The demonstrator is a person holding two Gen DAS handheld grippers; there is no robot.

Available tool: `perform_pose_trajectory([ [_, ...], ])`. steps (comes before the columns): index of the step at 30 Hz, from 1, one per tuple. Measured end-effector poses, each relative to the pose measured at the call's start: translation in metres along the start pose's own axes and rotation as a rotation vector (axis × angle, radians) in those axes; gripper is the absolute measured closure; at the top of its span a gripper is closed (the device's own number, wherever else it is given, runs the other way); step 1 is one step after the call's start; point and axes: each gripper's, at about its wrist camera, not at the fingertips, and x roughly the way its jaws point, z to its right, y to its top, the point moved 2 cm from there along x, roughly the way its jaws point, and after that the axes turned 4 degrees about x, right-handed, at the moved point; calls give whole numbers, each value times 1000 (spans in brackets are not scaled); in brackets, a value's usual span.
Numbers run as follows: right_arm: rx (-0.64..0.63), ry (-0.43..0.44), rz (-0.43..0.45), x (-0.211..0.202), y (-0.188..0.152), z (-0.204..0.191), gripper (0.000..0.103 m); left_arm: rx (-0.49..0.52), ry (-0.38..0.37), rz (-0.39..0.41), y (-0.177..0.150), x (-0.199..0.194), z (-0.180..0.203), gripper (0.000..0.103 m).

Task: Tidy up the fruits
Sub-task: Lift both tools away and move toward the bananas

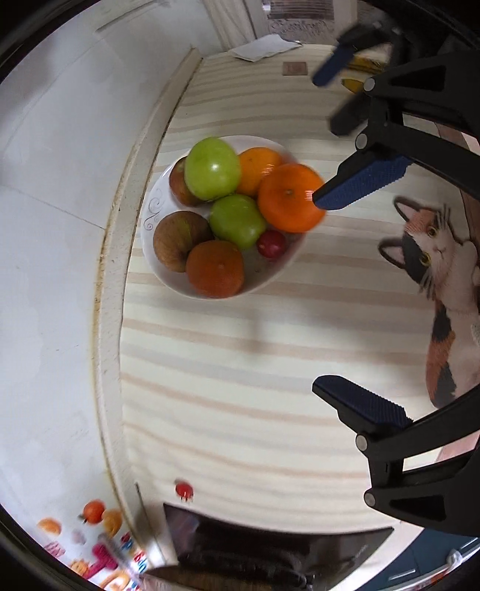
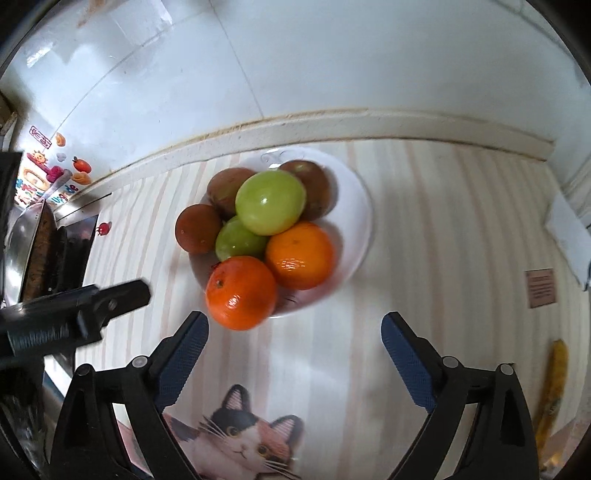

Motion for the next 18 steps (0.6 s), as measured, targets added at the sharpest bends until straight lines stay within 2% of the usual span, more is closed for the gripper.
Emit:
perform_pose_trajectory([
  [11,-38,-28,142,-83,-22,3,6,55,45,179,-46,-73,14,11],
  [18,-48,-10,210,-137,-40,2,6,61,25,265,-64,-117,21,11],
])
